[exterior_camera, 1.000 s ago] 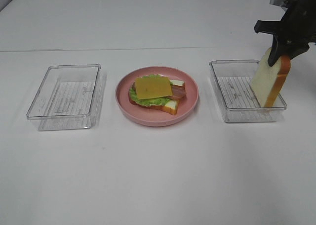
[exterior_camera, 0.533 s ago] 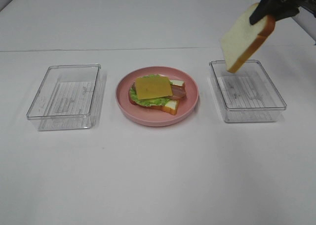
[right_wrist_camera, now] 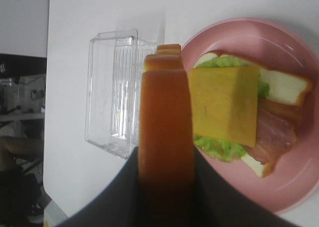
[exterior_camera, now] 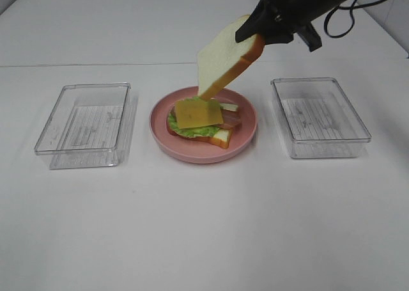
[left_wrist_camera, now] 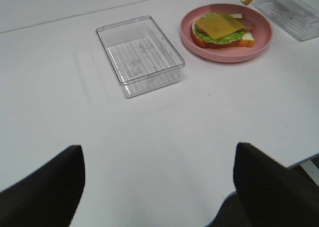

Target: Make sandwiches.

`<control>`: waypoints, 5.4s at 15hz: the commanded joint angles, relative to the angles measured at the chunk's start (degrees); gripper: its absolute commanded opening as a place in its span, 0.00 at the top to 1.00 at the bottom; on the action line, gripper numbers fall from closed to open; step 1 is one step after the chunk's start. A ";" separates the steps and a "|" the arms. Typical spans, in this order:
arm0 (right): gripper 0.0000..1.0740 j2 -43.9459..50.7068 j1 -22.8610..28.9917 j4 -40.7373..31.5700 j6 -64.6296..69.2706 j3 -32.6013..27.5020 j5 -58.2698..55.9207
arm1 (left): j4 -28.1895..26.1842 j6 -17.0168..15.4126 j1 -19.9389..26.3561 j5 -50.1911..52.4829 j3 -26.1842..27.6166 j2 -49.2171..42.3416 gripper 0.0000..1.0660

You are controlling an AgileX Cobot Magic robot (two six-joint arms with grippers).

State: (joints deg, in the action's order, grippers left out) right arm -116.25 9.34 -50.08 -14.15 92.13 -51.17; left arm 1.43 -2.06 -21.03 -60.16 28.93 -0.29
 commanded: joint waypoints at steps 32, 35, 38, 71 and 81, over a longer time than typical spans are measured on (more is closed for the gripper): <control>1.00 -10.71 2.12 -36.96 -23.61 -15.47 9.05 | 0.11 0.06 -0.06 0.23 -0.34 -1.15 0.27; 0.81 -10.71 2.12 -36.10 -23.38 -15.47 9.05 | 0.11 0.06 -0.06 0.23 -0.34 -1.15 0.27; 0.47 -10.71 2.12 -34.49 -23.26 -15.47 9.05 | 0.11 0.06 -0.06 0.23 -0.34 -1.15 0.27; 0.24 29.79 2.12 36.15 12.49 -17.07 -11.86 | -0.34 1.66 -0.06 0.29 -0.40 -1.15 0.27; 0.24 80.56 2.12 39.76 13.18 -52.71 -17.59 | -0.74 2.06 -0.06 0.29 -0.40 -1.15 0.27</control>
State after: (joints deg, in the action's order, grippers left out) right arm -36.44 11.29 -10.77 -0.92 39.88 -68.18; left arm 0.97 0.00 -21.03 -60.16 28.93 -0.29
